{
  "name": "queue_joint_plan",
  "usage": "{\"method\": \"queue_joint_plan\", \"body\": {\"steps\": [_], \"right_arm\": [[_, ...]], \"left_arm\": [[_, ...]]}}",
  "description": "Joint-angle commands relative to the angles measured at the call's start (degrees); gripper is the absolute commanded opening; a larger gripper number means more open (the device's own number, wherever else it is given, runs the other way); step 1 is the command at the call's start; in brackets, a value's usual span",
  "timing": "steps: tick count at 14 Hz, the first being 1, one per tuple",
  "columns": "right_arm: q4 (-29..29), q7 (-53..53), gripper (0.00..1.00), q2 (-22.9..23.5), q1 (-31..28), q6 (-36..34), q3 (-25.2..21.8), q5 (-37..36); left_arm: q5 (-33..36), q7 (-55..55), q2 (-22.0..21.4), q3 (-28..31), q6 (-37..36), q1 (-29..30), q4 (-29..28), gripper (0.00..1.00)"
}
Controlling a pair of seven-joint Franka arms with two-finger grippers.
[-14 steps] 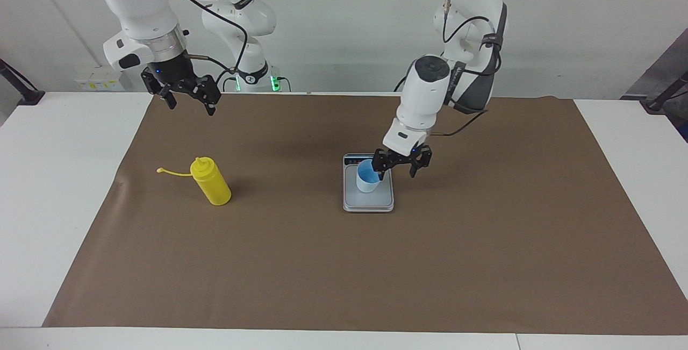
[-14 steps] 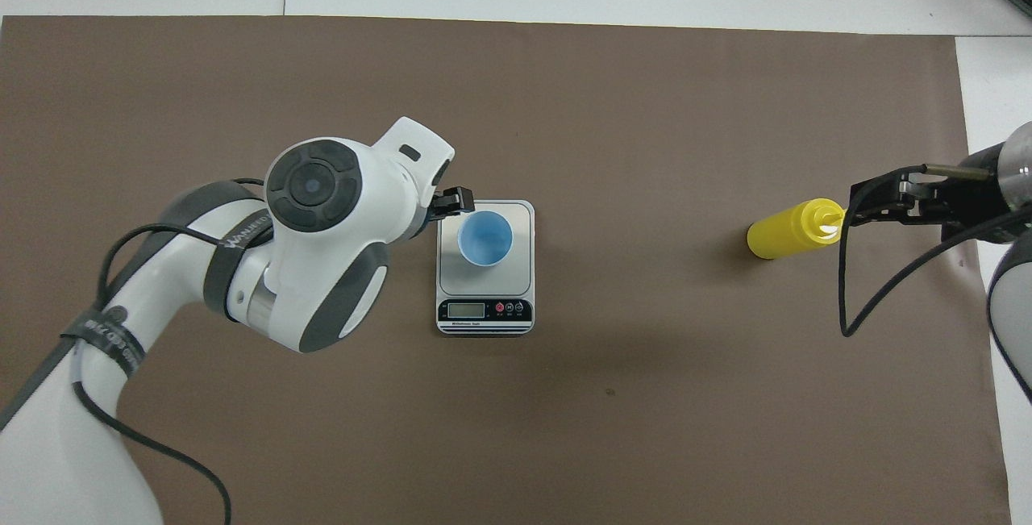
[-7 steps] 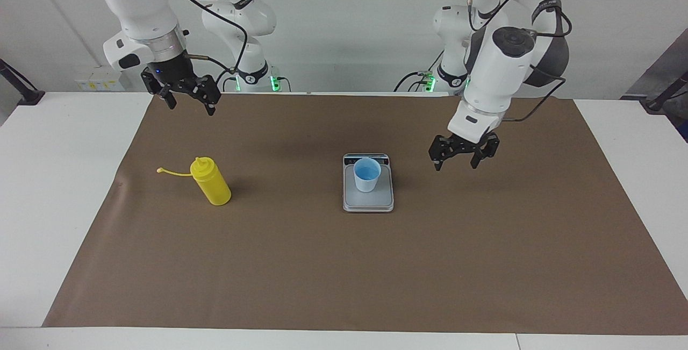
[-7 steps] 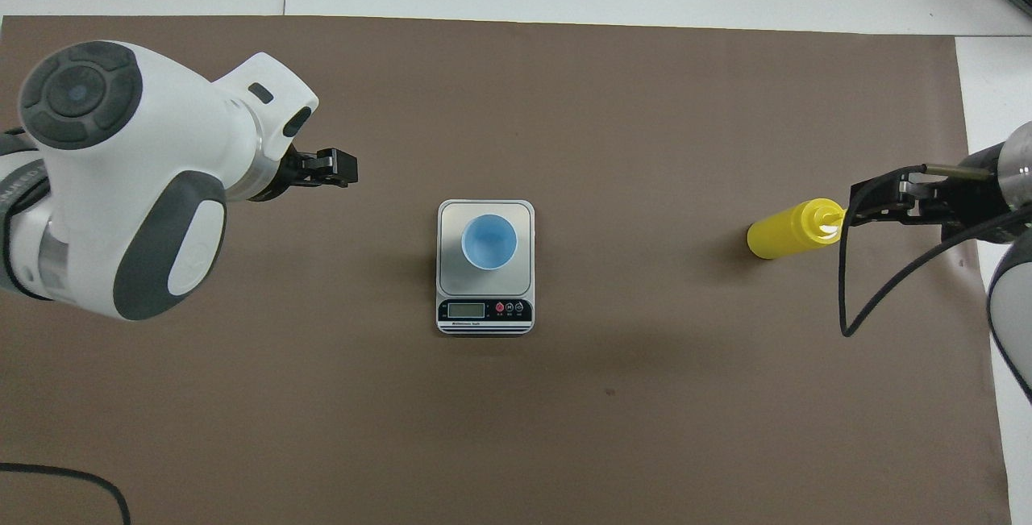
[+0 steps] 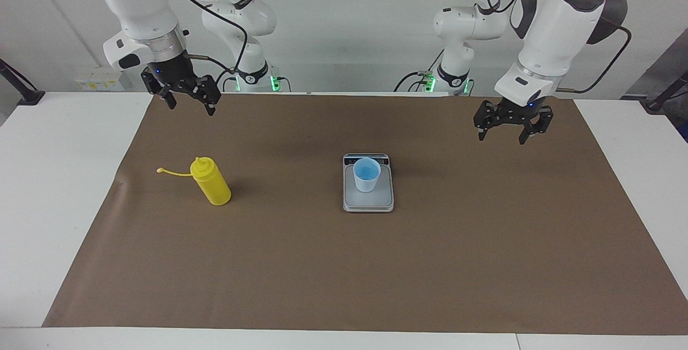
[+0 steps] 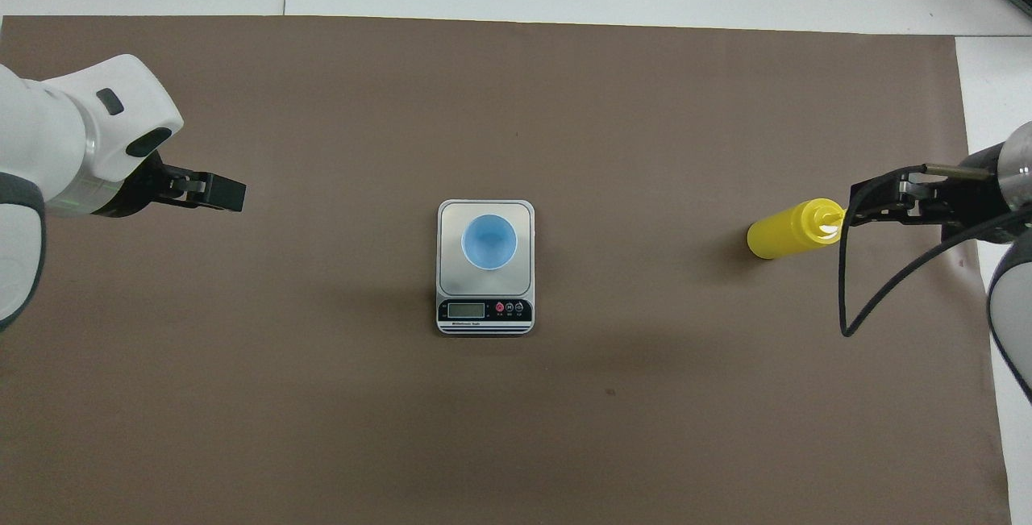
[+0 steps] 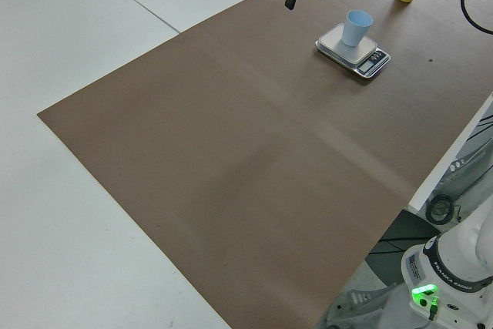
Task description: Pour seasoning into cup on scale with both arms
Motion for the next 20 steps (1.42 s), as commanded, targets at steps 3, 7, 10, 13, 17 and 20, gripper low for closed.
{"method": "queue_joint_plan", "body": {"steps": [3, 7, 10, 13, 17, 20], "right_arm": [[-1.72, -1.45, 1.00, -1.45, -0.83, 0.87, 0.32, 1.09], [-1.72, -1.45, 1.00, -1.45, -0.83, 0.87, 0.32, 1.18], [-1.72, -1.45, 1.00, -1.45, -0.83, 0.87, 0.32, 1.18], [-1.72, -1.45, 1.00, -1.45, -0.83, 0.87, 0.32, 1.18], [-1.72, -1.45, 1.00, -1.45, -0.83, 0.87, 0.32, 1.09], [-1.72, -1.45, 1.00, -1.45, -0.83, 0.87, 0.32, 1.18]], "left_arm": [[0.31, 1.46, -0.06, -0.28, -10.14, 2.46, 7.66, 1.00], [-4.62, 1.37, -1.55, 0.25, -9.89, 4.31, 6.27, 1.00], [-4.00, 2.15, -1.20, 0.60, -11.12, 5.01, 7.33, 1.00], [-3.91, 6.64, -1.90, 0.42, -10.42, 6.07, 5.32, 1.00], [-3.83, 6.20, -3.22, 0.42, -10.42, 6.33, 3.46, 1.00], [-3.74, 6.38, -3.22, 0.42, -10.07, 6.24, 3.37, 1.00]]}}
